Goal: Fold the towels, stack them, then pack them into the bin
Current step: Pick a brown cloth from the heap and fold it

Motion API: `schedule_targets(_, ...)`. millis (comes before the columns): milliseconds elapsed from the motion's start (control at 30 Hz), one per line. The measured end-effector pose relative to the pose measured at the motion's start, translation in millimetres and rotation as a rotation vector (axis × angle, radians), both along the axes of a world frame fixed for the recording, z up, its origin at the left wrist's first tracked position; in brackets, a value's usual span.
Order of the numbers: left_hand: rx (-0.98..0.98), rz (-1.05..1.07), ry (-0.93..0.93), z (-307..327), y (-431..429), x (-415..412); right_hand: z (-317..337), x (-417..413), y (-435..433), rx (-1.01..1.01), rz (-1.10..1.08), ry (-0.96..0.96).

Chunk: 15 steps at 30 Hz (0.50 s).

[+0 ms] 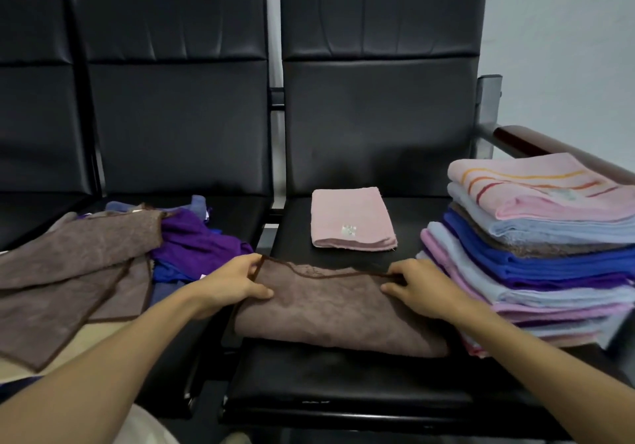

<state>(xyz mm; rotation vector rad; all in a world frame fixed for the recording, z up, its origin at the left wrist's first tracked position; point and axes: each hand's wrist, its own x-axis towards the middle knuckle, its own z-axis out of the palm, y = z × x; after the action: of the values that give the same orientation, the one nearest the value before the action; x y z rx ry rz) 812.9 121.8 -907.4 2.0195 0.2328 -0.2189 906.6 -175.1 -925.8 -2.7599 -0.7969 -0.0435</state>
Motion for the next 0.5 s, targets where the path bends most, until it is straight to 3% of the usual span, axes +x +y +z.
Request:
schedule_targets(167,0.128,0.125,-0.092,-15,-1,13,-15,12,8,0.086,-0.163,-0.126)
schedule_targets(433,0.279,0.228,-0.088,-28,-11,32,-30,17,8,0.004,-0.194,-0.147)
schedule_targets(500,0.364,0.216,-0.086,-26,-12,32,-28,13,9,-0.068,-0.176,-0.267)
